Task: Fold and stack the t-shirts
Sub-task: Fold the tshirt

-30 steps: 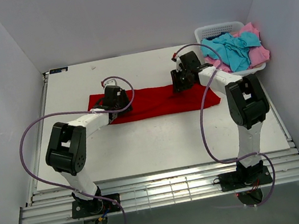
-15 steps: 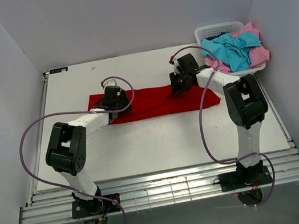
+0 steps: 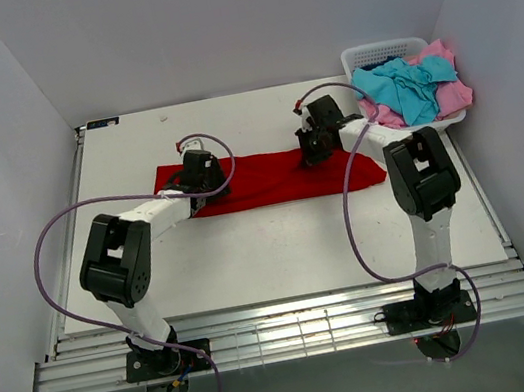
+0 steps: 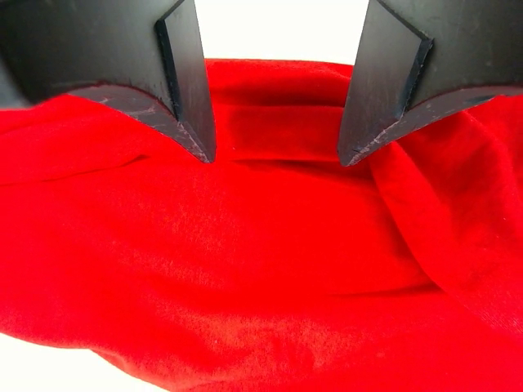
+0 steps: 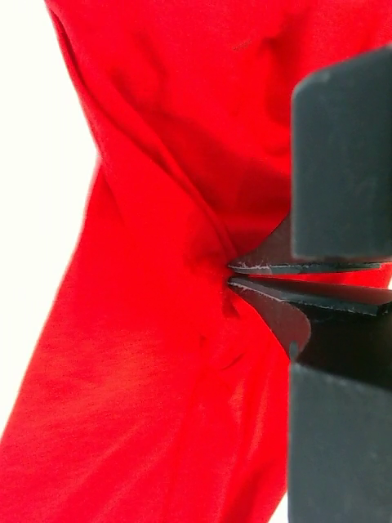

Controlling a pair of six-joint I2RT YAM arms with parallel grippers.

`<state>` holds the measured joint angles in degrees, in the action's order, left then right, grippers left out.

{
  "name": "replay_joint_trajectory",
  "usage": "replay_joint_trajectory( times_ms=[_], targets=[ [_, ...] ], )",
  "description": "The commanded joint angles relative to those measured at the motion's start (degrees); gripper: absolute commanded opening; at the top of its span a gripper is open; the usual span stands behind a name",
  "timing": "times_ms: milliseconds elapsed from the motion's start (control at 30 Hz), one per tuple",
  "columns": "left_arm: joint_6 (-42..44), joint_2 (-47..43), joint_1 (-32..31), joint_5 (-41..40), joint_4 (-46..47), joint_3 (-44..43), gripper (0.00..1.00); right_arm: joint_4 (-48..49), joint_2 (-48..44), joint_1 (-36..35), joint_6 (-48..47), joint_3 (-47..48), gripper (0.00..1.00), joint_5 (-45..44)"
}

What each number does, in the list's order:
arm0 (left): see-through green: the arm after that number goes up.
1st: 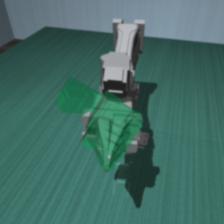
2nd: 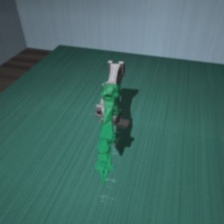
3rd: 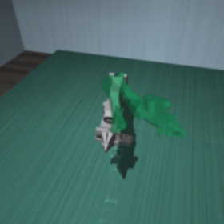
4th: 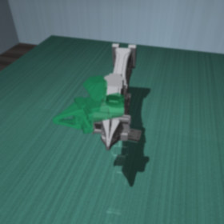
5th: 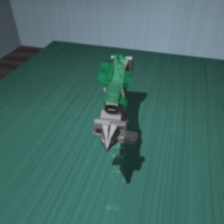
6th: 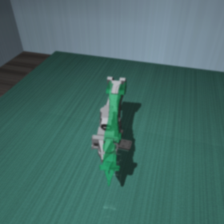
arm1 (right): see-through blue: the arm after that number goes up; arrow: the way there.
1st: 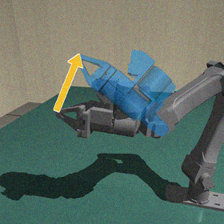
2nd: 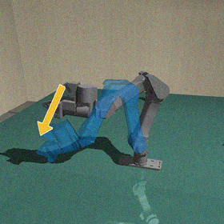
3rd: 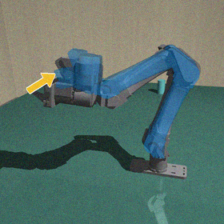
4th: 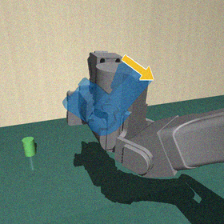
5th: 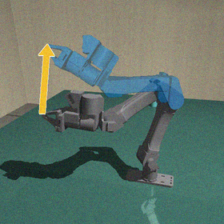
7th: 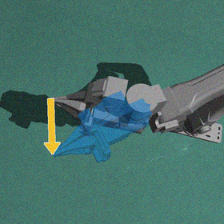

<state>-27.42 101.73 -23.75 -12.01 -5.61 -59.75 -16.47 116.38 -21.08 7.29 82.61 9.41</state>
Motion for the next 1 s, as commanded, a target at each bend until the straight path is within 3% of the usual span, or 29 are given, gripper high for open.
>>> replay_joint_trajectory(
  times_ms=[0, 400, 767, 867, 900, 967],
  targets=[
    [0.17, -4.35, -0.16, -1.26, 0.85, 0.33, 0.71, 2.67, 1.74, -0.36, 0.53, 5.1, 0.08, 0.52],
    [0.53, -5.84, -0.16, -2.14, 2.35, 1.56, 0.71, 3.99, 5.78, -0.36, 2.99, 13.89, 0.08, -2.72],
    [-3.43, -11.82, -0.6, 4.62, 6.99, 7.36, 0.67, 2.41, 11.94, -0.36, 3.26, 18.03, 0.09, -3.6],
    [-4.57, -11.39, -0.77, 7.0, 7.71, 7.8, 0.66, 2.41, 12.38, -0.36, 2.64, 18.02, 0.17, -4.22],
    [-4.92, -11.29, -0.86, 7.87, 7.8, 7.8, 0.66, 2.58, 12.3, -0.45, 2.47, 17.94, 0.3, -4.31],
    [-5.8, -11.29, -1.3, 8.84, 8.59, 8.41, 0.63, 3.19, 11.86, -0.36, 1.68, 17.94, 0.38, -4.57]
  ],
)
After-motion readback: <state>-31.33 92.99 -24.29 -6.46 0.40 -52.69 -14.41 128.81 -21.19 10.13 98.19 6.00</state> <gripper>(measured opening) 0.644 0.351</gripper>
